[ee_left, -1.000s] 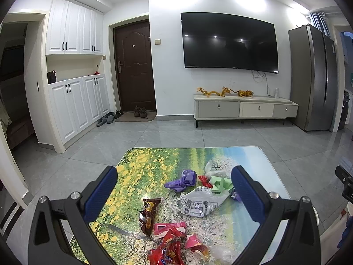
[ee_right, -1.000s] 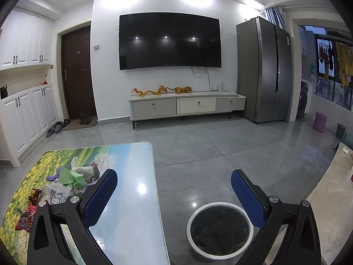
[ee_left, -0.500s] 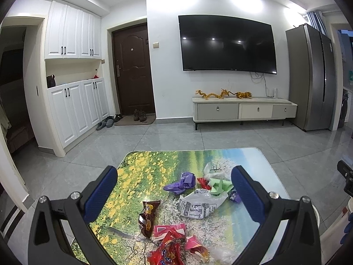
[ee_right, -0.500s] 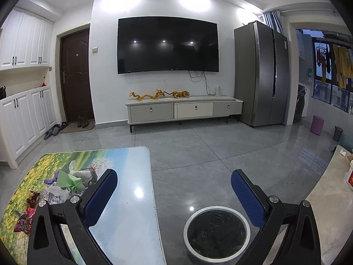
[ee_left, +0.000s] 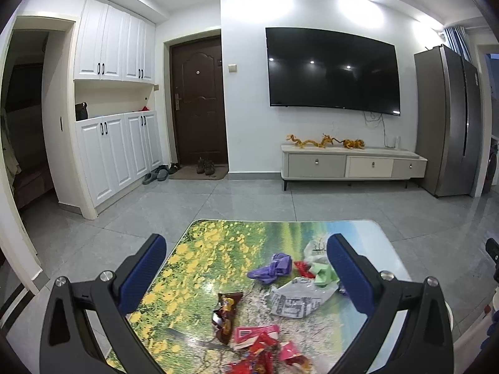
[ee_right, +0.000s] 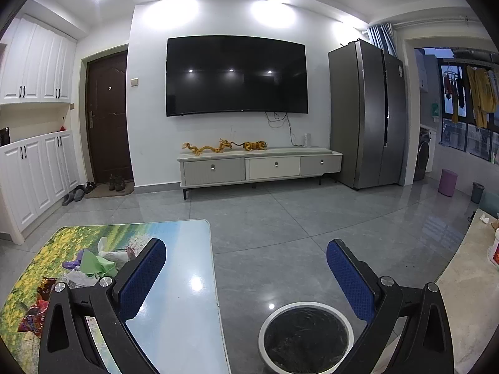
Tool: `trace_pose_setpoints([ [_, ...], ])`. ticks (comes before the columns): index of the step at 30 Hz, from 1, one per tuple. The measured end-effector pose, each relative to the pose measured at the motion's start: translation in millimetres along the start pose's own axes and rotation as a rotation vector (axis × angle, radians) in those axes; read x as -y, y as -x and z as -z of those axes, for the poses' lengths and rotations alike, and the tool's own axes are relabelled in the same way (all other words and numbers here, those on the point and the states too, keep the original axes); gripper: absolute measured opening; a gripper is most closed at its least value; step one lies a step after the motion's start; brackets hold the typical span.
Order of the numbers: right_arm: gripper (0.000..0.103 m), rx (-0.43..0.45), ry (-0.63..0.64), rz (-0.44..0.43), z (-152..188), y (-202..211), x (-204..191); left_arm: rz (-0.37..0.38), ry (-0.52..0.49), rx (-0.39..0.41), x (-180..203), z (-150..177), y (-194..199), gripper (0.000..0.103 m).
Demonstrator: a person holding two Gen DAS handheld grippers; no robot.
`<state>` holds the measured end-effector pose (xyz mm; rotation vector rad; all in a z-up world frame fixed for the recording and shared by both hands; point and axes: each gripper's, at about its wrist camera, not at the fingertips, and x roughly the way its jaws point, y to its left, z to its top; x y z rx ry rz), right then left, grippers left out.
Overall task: Collect trash
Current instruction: 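Grasp the pink wrapper with the left tool while the right tool grasps the clear plastic bag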
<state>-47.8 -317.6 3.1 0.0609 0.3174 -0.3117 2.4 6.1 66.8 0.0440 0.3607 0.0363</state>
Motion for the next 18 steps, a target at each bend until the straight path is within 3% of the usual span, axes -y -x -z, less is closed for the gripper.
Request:
trace_pose_setpoints([
  [7,0.103,-0.081,0.010,-0.098,3,-9,-9,-0.007,0.021,-0.030,-26,4,-5,0.103],
  [14,0.103,-0.159,0.059,-0.270,11,-18,-33,0.079,0.023,-0.140,-42,32,-18,0.103],
  [18,0.103,-0.259,0.077,-0.418,22,-31,-54,0.120,-0.013,-0.219,-41,58,-26,0.103],
])
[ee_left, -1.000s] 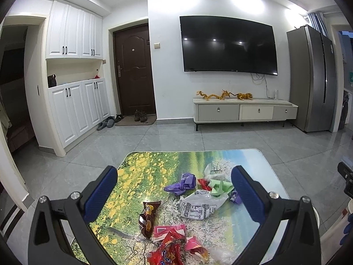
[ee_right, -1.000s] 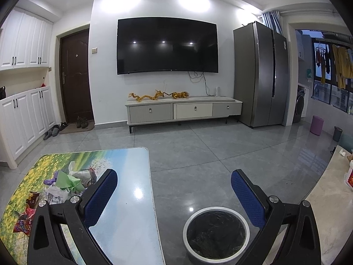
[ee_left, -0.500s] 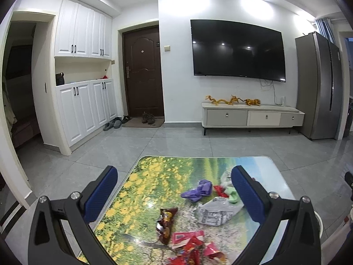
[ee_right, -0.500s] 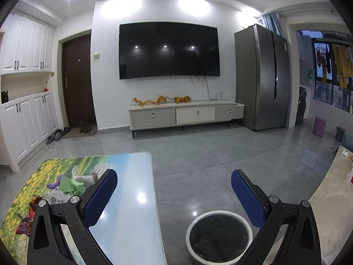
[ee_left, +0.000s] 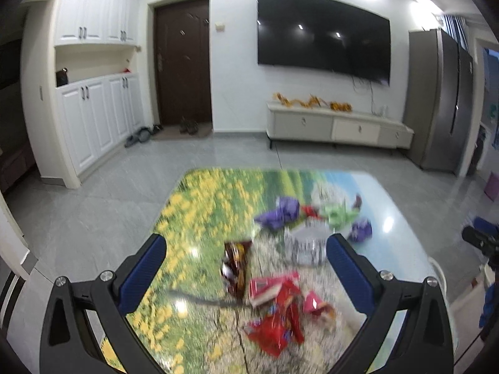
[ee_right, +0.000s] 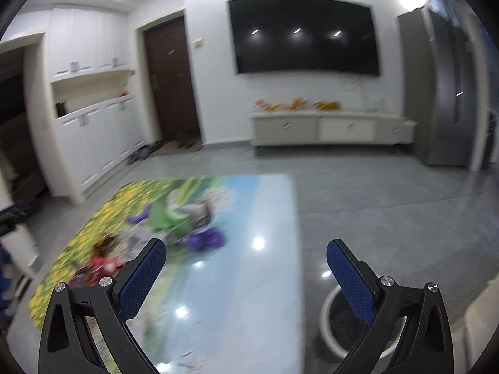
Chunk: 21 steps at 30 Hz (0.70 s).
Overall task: Collect trash
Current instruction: 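Grasp the pink wrapper with the left tool while the right tool grasps the clear plastic bag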
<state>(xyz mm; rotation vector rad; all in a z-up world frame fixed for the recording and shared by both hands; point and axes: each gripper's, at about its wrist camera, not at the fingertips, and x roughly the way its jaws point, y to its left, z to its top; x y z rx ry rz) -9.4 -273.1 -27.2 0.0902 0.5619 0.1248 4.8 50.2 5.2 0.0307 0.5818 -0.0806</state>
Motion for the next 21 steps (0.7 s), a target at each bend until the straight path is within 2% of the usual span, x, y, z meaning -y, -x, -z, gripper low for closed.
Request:
trace_pose_setpoints([
  [3,0.098,-0.082,0.043,-0.093,9,-19,-18,0.038,-0.017,-0.069,2,20,-12,0.100],
  [8,0.082,-0.232,0.096,-0.258,31,-50,-53,0.072,-0.040,-0.190,7,51,-39,0.092],
  [10,0.080,-0.272,0.114,-0.299,38,-58,-65,0.081,-0.036,-0.212,7,57,-46,0.092],
  [13,0.080,-0.313,0.148,-0.328,48,-70,-84,0.096,-0.041,-0.217,7,59,-48,0.092],
  [18,0.077,-0.367,0.151,-0.343,56,-78,-87,0.110,-0.045,-0.229,8,61,-52,0.091],
  [21,0.074,-0.394,0.155,-0.347,61,-84,-88,0.118,-0.042,-0.196,8,59,-45,0.087],
])
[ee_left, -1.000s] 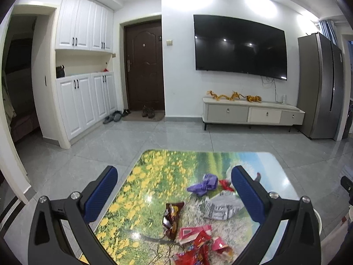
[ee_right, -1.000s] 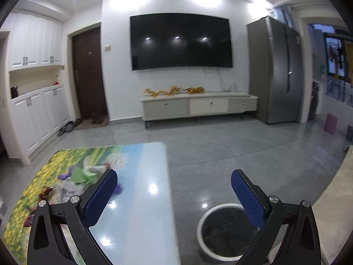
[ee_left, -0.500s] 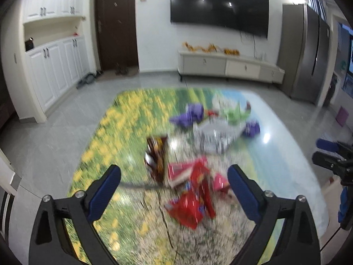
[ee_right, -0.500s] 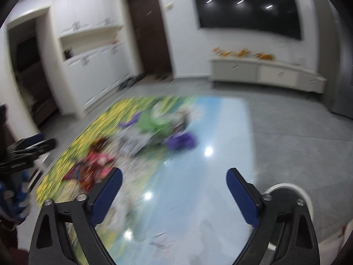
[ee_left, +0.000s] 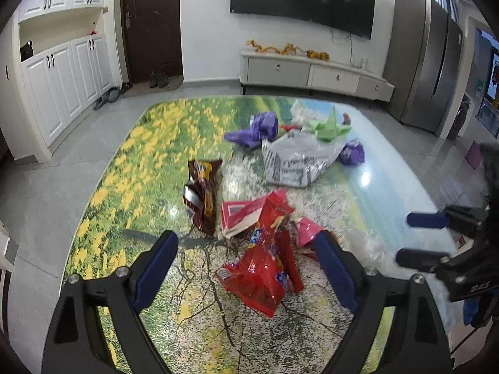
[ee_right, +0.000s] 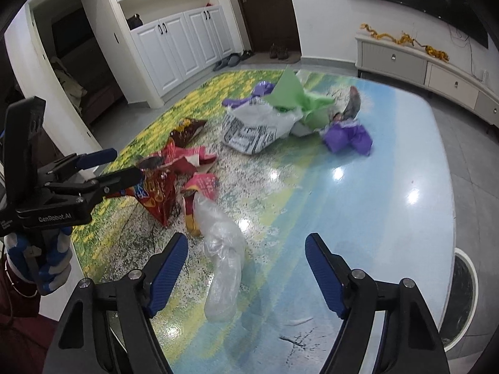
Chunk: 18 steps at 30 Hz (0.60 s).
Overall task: Collect trash
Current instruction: 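Grasp the pink wrapper with the left tool while the right tool grasps the clear plastic bag, then carry both held items over the trash bin with both tools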
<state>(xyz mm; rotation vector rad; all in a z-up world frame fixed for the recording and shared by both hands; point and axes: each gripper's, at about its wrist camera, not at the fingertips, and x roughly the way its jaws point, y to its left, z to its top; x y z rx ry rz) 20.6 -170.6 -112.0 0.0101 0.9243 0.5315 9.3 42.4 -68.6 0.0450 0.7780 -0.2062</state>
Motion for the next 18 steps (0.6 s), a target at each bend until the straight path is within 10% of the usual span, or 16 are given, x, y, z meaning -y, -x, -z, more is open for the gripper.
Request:
trace_pose_setpoints([
  [8,0.055,-0.045,0.002,-0.050,4,-18,-4,0.222,-0.015,0.033,26,-11,23,0.080],
  [13,0.026,-0.077,0.010,-0.071,10,-28,-5,0.257,0.012,-0.052,37,-6,-3,0.075],
  [18,0.021,-0.047,-0.017,-0.058,13,-20,8,0.235,0.019,-0.091,41,-3,-19,0.075],
])
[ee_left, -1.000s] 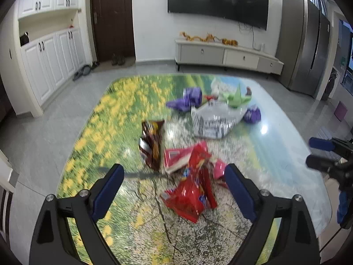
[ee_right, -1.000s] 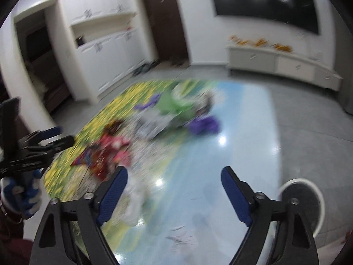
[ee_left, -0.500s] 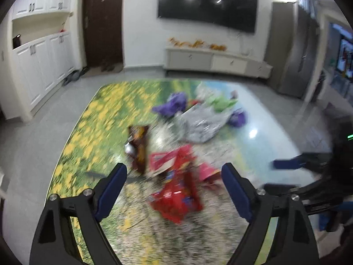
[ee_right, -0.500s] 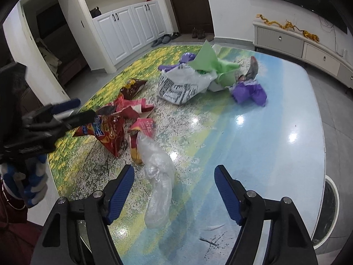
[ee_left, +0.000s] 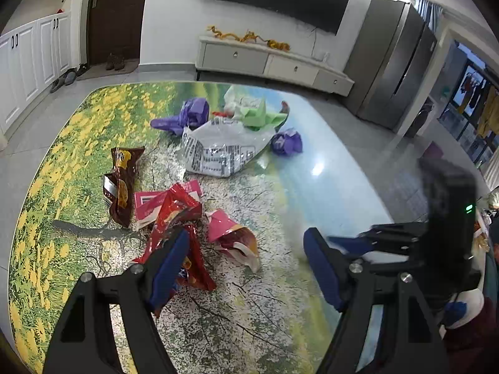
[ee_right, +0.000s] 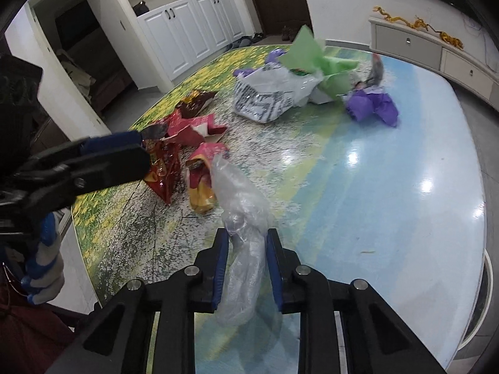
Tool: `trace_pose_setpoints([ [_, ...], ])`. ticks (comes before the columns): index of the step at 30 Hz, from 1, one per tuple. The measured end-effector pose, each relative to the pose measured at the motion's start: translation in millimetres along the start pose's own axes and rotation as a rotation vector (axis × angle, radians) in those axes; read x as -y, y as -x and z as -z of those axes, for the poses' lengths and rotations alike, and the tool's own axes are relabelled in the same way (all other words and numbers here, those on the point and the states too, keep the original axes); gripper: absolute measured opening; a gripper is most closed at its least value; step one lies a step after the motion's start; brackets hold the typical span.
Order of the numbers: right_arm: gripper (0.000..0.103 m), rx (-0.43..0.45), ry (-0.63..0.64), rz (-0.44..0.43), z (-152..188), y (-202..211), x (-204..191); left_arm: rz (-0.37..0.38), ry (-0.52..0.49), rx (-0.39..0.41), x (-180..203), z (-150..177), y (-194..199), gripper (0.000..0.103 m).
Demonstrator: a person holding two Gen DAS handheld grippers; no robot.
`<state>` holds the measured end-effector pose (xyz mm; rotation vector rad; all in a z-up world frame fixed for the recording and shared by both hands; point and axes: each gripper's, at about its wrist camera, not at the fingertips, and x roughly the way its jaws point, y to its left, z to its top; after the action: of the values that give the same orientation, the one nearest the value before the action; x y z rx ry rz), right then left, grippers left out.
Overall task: Collect trash
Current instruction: 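Carry both held items over the trash bin with both tools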
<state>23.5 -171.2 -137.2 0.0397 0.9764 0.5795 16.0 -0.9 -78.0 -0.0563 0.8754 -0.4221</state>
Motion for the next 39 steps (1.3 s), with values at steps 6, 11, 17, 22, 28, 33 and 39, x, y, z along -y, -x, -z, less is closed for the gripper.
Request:
trace_pose_setpoints([
  [6,0.021,0.047,-0.070,0.031,9,21,26,-0.042,-0.002,-0.058,5,0,-26,0.073],
  [11,0.021,0.086,-0.113,0.034,18,35,44,-0.082,0.001,-0.109,9,-1,-47,0.061],
  [17,0.021,0.121,-0.142,0.028,27,46,57,-0.124,0.004,-0.154,12,-4,-64,0.042],
  [22,0.021,0.145,-0.168,0.023,37,56,67,-0.140,-0.009,-0.150,21,-6,-69,0.038],
  [28,0.021,0.183,-0.209,0.022,48,71,82,-0.117,-0.010,-0.146,32,-10,-68,0.038],
  [33,0.021,0.228,-0.257,0.032,58,89,100,-0.087,-0.025,-0.133,48,-19,-63,0.038],
  [39,0.021,0.291,-0.352,0.102,77,118,138,-0.002,-0.084,-0.113,89,-42,-60,0.038],
])
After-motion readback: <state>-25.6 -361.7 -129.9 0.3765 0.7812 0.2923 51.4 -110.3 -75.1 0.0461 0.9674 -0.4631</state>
